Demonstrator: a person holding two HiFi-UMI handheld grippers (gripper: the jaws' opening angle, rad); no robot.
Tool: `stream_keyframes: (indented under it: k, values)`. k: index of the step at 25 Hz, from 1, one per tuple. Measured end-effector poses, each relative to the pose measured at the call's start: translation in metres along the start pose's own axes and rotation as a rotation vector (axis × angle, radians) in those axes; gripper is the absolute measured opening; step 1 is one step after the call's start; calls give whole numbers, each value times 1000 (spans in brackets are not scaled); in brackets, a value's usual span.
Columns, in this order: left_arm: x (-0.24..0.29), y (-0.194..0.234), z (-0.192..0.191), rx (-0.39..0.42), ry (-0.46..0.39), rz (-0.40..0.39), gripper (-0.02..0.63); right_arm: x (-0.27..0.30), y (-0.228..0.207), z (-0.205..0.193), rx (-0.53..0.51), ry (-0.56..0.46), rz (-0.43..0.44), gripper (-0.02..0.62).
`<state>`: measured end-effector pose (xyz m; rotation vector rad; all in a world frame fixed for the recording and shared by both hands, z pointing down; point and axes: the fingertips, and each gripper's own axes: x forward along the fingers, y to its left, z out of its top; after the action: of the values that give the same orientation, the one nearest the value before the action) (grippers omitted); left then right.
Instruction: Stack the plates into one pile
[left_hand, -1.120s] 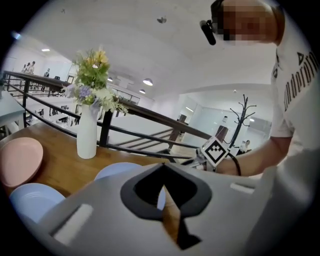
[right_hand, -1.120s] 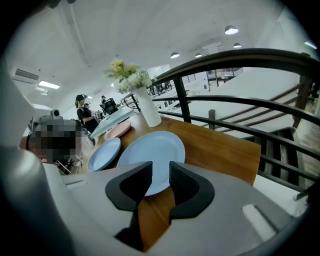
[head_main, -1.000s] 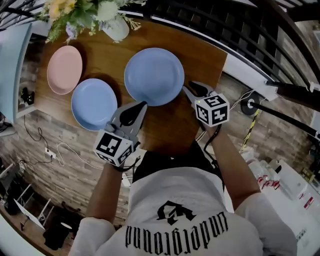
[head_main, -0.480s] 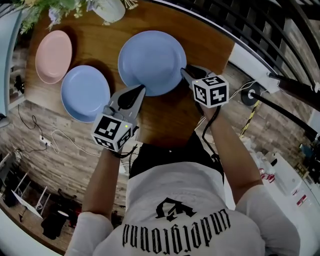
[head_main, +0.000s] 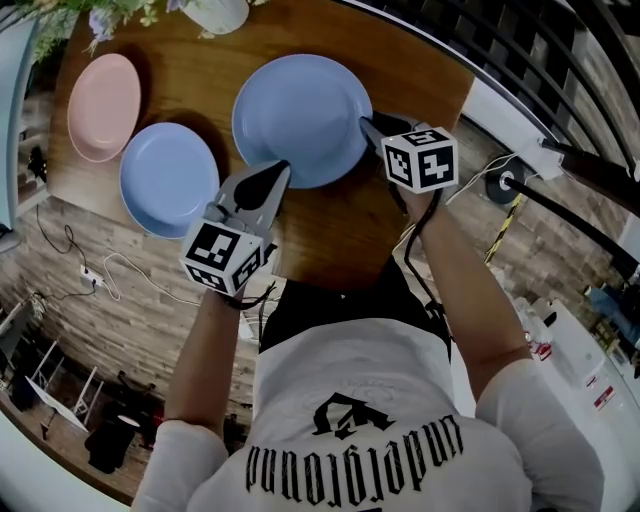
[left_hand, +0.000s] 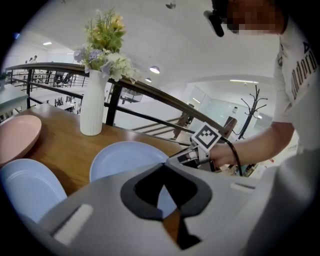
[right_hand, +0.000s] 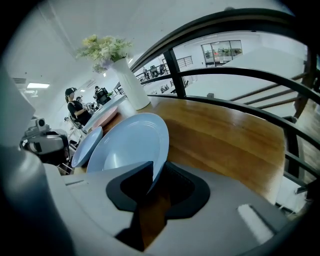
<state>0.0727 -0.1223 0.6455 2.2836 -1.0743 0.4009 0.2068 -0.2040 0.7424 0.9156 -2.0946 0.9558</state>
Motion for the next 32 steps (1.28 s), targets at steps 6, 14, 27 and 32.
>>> stream_keyframes:
  k: [6, 14, 27, 32]
  values:
    - [-6, 4, -10, -18, 6, 11, 46, 6, 0, 7, -7, 3, -19, 57]
    - [-20, 8, -19, -39, 0, 27, 46, 7, 2, 9, -4, -11, -39, 40]
    - [-33, -3, -32, -39, -1, 43, 46, -12, 0, -5, 17, -45, -44, 17]
    - [-40, -5, -33, -36, -7, 44, 46, -20, 8, -1, 20, -73, -36, 17]
